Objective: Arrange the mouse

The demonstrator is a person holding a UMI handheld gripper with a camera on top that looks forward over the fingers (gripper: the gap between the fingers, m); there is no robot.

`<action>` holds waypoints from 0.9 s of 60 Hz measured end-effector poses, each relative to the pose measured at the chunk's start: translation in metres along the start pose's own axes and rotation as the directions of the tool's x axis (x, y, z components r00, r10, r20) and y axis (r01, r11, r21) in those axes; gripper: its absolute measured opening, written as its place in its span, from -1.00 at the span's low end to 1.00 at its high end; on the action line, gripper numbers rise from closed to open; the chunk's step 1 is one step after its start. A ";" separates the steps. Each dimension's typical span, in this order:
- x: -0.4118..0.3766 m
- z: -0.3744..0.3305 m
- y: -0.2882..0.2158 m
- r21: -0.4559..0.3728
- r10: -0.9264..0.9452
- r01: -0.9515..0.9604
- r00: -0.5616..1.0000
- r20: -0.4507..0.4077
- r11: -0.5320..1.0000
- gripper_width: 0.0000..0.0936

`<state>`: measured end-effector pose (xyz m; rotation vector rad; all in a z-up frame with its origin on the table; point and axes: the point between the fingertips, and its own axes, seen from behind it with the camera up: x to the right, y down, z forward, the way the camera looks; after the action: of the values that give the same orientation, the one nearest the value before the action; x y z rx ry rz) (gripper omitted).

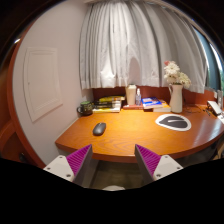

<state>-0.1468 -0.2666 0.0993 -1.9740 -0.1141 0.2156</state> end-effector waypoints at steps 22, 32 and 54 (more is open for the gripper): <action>-0.089 0.126 0.028 -0.149 -0.021 0.028 0.999 0.049 0.988 0.85; -0.089 0.192 0.019 -0.192 0.030 -0.028 1.000 0.009 0.981 0.84; -0.068 0.288 0.007 -0.301 -0.035 0.009 0.996 -0.079 0.954 0.42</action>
<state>-0.2724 -0.0230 -0.0122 -2.2808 -0.1200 0.1048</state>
